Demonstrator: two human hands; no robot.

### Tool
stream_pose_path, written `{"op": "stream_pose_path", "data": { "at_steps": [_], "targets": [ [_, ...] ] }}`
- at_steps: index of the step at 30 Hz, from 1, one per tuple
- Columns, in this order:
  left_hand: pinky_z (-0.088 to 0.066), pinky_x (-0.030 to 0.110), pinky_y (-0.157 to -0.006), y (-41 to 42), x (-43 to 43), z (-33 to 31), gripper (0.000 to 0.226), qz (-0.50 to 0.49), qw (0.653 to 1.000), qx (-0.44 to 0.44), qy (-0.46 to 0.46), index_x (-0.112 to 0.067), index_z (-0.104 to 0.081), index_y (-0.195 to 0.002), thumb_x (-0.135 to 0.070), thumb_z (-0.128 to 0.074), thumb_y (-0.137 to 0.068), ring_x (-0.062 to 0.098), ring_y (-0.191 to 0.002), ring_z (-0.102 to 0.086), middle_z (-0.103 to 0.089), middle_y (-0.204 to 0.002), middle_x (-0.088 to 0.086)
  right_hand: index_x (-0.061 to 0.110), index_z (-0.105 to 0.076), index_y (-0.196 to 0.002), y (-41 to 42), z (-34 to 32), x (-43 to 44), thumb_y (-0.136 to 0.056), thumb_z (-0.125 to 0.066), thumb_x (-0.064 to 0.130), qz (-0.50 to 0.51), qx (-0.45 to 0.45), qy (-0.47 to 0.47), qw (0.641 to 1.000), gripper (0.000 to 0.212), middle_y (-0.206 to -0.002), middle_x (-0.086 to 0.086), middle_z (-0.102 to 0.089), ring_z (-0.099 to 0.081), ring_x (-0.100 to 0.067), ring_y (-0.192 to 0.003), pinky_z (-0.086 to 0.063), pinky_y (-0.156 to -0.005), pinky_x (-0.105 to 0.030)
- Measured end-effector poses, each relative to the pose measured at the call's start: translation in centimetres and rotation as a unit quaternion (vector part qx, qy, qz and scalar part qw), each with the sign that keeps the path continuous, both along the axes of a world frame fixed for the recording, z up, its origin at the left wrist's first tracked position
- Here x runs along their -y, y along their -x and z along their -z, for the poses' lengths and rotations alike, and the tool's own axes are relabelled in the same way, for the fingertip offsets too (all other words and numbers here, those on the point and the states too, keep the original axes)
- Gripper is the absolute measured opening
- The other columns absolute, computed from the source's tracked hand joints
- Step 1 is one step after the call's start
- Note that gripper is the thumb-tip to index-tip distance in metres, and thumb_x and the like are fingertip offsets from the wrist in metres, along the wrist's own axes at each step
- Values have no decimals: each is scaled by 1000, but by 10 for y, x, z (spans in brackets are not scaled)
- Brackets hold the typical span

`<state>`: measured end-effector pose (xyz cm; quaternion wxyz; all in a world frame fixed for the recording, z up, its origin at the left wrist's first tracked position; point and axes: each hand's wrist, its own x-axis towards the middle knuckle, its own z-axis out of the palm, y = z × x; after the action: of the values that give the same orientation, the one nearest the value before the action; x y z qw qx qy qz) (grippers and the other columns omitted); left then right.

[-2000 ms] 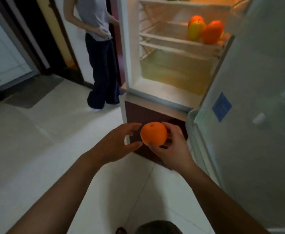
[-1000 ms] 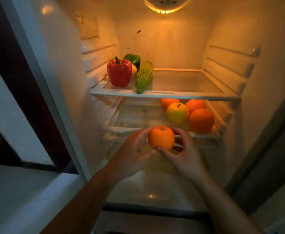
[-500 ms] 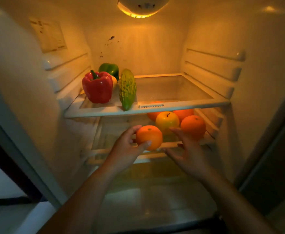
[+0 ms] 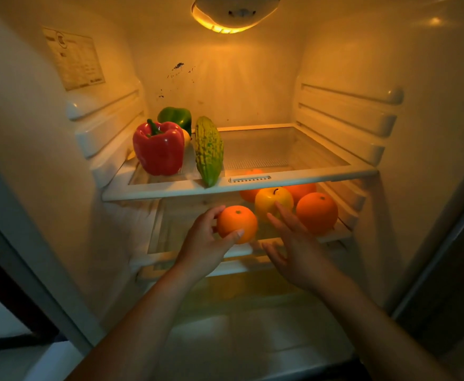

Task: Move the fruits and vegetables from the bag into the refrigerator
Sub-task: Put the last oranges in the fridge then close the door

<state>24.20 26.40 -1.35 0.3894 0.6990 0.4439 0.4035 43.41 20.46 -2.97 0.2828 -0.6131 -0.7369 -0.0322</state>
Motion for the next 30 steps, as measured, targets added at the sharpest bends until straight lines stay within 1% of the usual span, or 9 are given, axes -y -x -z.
{"op": "stream_pose_path", "data": {
  "at_steps": [4,8,10,14,18,23,24,27,30],
  "targets": [
    [-41,26,-78,1,-5,4,61,-3,1000,-24,-3,-29,-42,-131,-32,-72,-78,10,-106,-49,-44,-123,-10,25,-23,-147,1,-3,-6,-90,-56,35,-6,-15,31,999,66,-158,5,1,-11,-19,-144,-21,-109,-31],
    [-41,22,-75,5,-10,6,58,-8,1000,-28,-7,-30,-44,-129,-31,-72,-78,10,-107,-49,-45,-124,-10,26,-24,-147,4,-7,-19,-91,-56,34,6,-26,62,998,65,-158,8,3,-12,-17,-144,-24,-109,-31],
    [-41,20,-74,7,-12,7,55,-3,1000,-24,-8,-34,-44,-124,-30,-72,-78,9,-108,-49,-46,-124,-10,21,-28,-146,4,-6,-26,-90,-56,33,-2,-28,52,998,64,-158,3,-1,-12,-18,-144,-23,-110,-31],
    [-44,21,-76,12,-17,10,53,4,1000,-17,-14,-36,-45,-122,-30,-73,-78,7,-107,-51,-47,-126,-7,5,-41,-138,3,-5,-40,-87,-60,26,-16,-24,10,1000,59,-154,-16,-20,-20,-28,-142,-25,-113,-40],
    [-42,15,-71,14,-20,9,52,10,1000,-8,-16,-33,-47,-122,-25,-73,-78,-2,-100,-51,-49,-125,-7,2,-46,-133,5,-5,-50,-82,-61,25,-7,-14,12,1000,58,-148,-24,-30,-29,-34,-138,-28,-112,-44],
    [-43,17,-70,9,-23,12,53,15,1000,-8,-16,-31,-47,-123,-24,-73,-78,-3,-98,-50,-49,-121,-8,17,-32,-143,1,-9,-36,-88,-60,28,-5,-45,32,998,63,-157,-5,-13,-17,-21,-143,-24,-112,-34],
    [-44,18,-71,6,-23,11,52,21,1000,-5,-16,-33,-47,-121,-24,-73,-77,-4,-97,-50,-49,-120,-8,18,-32,-143,-3,-7,-28,-88,-59,30,-1,-52,32,998,63,-157,-4,-13,-17,-19,-143,-24,-113,-32],
    [-50,29,-79,-10,-25,14,54,36,999,0,-6,-34,-47,-119,-26,-77,-74,4,-98,-55,-53,-120,-3,16,-40,-138,-13,-3,-1,-83,-57,33,-13,-56,-24,998,60,-149,-9,-33,-27,-15,-134,-25,-105,-30],
    [-51,30,-83,-35,-28,17,58,48,999,11,7,-38,-48,-114,-38,-76,-62,12,-100,-59,-56,-121,1,16,-47,-132,-26,-1,15,-81,-55,37,18,-79,-31,996,55,-139,-8,-47,-40,-11,-124,-31,-99,-23]
  ]
}}
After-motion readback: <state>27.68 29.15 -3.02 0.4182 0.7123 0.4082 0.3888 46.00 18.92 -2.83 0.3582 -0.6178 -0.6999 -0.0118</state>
